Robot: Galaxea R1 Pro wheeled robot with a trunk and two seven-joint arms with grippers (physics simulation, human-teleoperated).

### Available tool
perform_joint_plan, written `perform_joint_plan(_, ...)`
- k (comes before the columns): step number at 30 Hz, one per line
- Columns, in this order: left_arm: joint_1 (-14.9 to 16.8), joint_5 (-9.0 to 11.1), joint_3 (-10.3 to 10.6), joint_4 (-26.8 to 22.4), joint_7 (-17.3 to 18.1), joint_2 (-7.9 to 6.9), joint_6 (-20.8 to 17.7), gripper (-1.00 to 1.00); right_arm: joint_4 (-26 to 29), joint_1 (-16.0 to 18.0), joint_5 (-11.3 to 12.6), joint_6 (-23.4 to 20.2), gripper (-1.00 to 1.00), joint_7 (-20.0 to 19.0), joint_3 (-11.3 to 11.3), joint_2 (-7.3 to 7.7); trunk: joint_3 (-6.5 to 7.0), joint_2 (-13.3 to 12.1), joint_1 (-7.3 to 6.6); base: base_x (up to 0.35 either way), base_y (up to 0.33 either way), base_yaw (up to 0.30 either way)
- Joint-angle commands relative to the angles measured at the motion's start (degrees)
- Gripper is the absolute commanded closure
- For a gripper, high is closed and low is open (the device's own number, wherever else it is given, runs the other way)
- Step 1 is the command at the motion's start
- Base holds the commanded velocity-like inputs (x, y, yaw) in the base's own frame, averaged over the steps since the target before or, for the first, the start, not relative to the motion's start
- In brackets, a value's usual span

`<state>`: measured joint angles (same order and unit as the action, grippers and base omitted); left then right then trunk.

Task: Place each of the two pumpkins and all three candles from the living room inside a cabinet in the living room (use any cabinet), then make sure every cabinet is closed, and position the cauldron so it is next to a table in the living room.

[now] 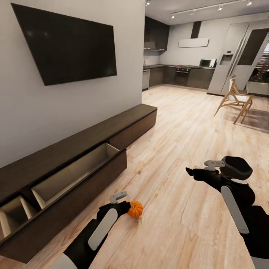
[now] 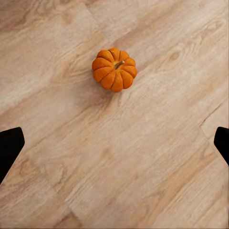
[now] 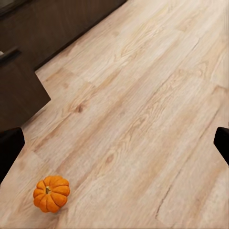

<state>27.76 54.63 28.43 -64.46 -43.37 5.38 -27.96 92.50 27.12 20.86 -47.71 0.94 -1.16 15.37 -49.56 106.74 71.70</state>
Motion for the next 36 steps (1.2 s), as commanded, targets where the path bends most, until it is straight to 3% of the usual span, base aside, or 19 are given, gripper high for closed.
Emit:
perform_joint_plan(1, -0.09, 0.41, -0.54, -0.09, -0.42, -0.01, -0.08, -1.0, 0.03, 0.04, 0.24, -0.26, -1.0, 0.1, -0.03, -0.01, 0.23, -0.39, -0.23, 0.0, 0.0, -0.076)
perform_joint_plan(4, -0.49, 0.39, -2.23, -0.1, -0.37, -0.01, -0.08, -1.0, 0.04, 0.04, 0.24, -0.21, -1.0, 0.14, -0.06, -0.2, 0.69, -0.79, -0.45, 0.0, 0.0, -0.08)
perform_joint_plan(9, -0.64, 0.33, -2.93, -0.13, -0.51, -0.07, -0.08, -1.0, 0.03, 0.04, 0.24, -0.2, -1.0, 0.19, -0.07, -0.38, 1.16, -0.79, -0.45, 0.0, 0.0, -0.083)
perform_joint_plan(27, -0.77, 0.28, -3.11, 0.44, -0.4, -1.17, -0.25, -1.0, 0.04, 0.04, 0.2, -0.18, -1.0, 0.2, -0.08, -0.42, 2.84, -0.79, -0.45, 0.005, 0.0, -0.045)
perform_joint_plan(36, -1.2, 0.08, -3.12, 0.55, -0.34, -1.24, -0.27, -1.0, 0.04, 0.04, 0.19, -0.21, -1.0, 0.24, -0.07, -0.42, 3.68, -0.79, -0.45, 0.277, -0.013, -0.001)
